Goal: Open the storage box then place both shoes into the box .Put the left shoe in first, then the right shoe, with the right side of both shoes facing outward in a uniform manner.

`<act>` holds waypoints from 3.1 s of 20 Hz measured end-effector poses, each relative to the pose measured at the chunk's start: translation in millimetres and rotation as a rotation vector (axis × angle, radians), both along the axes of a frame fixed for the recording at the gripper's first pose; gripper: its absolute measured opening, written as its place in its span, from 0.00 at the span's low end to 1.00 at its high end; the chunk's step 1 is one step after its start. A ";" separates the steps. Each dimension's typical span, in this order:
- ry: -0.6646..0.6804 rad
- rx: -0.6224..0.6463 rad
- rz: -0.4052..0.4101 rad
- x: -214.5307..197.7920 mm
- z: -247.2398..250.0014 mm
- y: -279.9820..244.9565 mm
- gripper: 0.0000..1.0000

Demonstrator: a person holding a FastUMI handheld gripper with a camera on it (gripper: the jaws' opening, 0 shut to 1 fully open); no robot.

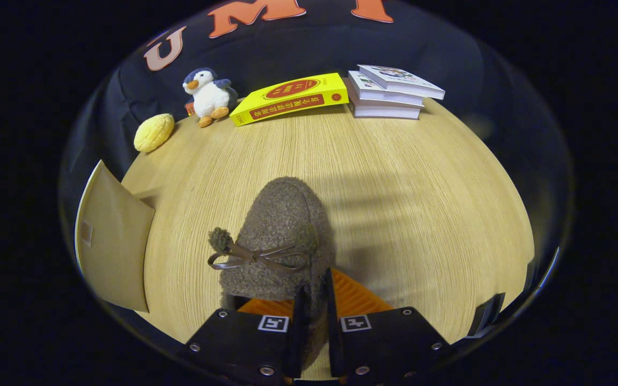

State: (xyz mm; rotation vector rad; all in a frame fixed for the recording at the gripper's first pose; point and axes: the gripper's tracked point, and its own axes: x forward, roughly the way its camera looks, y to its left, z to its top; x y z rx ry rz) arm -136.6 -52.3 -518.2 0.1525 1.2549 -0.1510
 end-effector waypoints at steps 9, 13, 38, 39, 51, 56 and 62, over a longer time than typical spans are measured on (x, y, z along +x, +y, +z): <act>-0.029 -0.013 -0.054 8.6 39.3 7.3 0.05; -0.029 -0.035 -0.051 15.3 74.2 22.5 0.05; -0.097 0.099 0.109 76.8 184.9 306.0 0.05; -0.086 0.102 0.118 76.7 179.9 315.6 0.05; 0.038 -0.025 0.196 56.3 113.8 348.5 0.10; 0.027 0.029 0.223 52.7 133.5 361.7 0.26; -0.103 0.112 0.245 71.5 179.9 336.7 0.41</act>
